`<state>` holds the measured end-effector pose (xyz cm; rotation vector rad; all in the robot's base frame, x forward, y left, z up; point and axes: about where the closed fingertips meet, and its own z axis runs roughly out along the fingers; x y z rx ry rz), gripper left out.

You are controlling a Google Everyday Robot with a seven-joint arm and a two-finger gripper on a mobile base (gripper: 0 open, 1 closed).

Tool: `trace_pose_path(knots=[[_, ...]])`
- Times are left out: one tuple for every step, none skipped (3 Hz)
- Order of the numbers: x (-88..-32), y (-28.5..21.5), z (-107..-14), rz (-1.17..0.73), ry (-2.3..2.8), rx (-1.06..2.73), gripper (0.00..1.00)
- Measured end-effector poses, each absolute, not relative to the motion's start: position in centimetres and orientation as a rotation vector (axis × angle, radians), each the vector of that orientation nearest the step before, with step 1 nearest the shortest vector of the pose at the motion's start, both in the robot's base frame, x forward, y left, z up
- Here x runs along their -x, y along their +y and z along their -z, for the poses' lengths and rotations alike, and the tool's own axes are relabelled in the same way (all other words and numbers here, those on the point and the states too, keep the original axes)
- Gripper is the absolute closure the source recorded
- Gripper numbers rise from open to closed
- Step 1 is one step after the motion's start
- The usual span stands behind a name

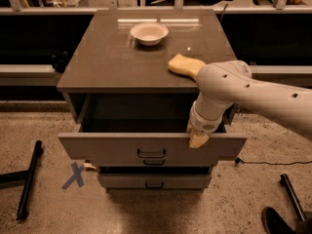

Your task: Open top drawer

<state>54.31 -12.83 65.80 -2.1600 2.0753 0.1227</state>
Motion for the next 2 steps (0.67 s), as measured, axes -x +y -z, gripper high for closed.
trace_pose_path(knots=[[-54.25,-12.81,-65.69,-0.125,2.076,2.162,0.41],[-54.18,-12.79,-65.57,-0.127,2.076,2.165,0.17]])
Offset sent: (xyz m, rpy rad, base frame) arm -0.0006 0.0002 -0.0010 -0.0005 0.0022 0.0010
